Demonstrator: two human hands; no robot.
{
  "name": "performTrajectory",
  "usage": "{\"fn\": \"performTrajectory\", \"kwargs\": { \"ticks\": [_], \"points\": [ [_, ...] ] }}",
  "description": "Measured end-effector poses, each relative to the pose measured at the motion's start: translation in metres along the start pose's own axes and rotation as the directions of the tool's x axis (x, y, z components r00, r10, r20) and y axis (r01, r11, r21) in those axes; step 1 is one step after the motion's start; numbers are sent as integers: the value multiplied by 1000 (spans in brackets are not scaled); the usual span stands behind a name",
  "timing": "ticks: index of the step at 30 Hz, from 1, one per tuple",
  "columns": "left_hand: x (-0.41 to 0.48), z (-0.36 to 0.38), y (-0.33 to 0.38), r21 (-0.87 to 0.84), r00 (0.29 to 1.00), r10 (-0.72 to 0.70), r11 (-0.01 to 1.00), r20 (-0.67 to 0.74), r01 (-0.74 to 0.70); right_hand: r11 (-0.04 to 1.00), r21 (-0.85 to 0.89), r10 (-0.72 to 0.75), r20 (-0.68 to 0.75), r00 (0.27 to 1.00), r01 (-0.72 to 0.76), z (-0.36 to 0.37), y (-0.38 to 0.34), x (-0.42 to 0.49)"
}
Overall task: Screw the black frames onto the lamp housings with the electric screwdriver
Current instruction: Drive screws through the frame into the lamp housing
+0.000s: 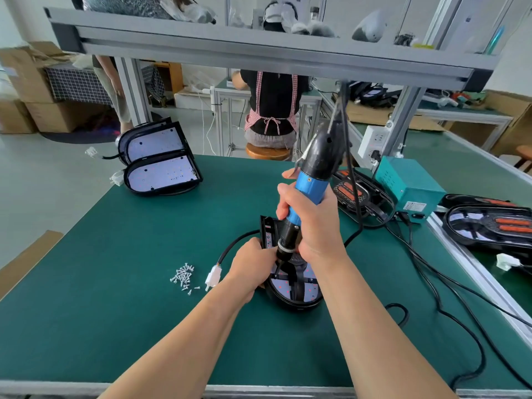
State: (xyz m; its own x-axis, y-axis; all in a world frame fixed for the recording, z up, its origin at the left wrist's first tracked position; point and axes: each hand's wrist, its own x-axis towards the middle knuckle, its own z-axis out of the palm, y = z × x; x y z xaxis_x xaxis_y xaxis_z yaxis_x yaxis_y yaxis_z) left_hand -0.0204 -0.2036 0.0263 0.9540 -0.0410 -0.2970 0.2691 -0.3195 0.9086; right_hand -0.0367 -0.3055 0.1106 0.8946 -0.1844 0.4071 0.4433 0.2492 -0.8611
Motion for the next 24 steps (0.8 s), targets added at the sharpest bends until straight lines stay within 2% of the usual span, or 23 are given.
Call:
{"fn": "performTrajectory", "kwargs": {
  "ticks": [6,10,15,17,20,22,24],
  "points": [
    [-5,1,6,125,999,32,992,-25,-28,995,104,13,-61,998,-7,-15,-4,-1],
    [-11,-2,9,105,999,22,994,27,-25,994,111,9,-53,999,-3,-17,-6,-4],
    [-9,-4,7,37,997,35,999,69,-38,986,109,-134,42,990,129,-20,-30,5],
    [-6,-4,3,29,996,34,999,80,-36,980,136,-147,-7,989,146,-30,-36,7],
    [-5,-4,2,45,995,31,998,90,-36,948,313,-5,-177,984,61,-53,-25,4],
    [-7,-5,5,68,995,33,997,97,-39,870,493,169,-291,942,-4,-70,-9,-2],
    [-7,-5,7,79,995,35,996,98,-43,781,625,295,-365,883,-2,-85,7,-8]
  ]
}}
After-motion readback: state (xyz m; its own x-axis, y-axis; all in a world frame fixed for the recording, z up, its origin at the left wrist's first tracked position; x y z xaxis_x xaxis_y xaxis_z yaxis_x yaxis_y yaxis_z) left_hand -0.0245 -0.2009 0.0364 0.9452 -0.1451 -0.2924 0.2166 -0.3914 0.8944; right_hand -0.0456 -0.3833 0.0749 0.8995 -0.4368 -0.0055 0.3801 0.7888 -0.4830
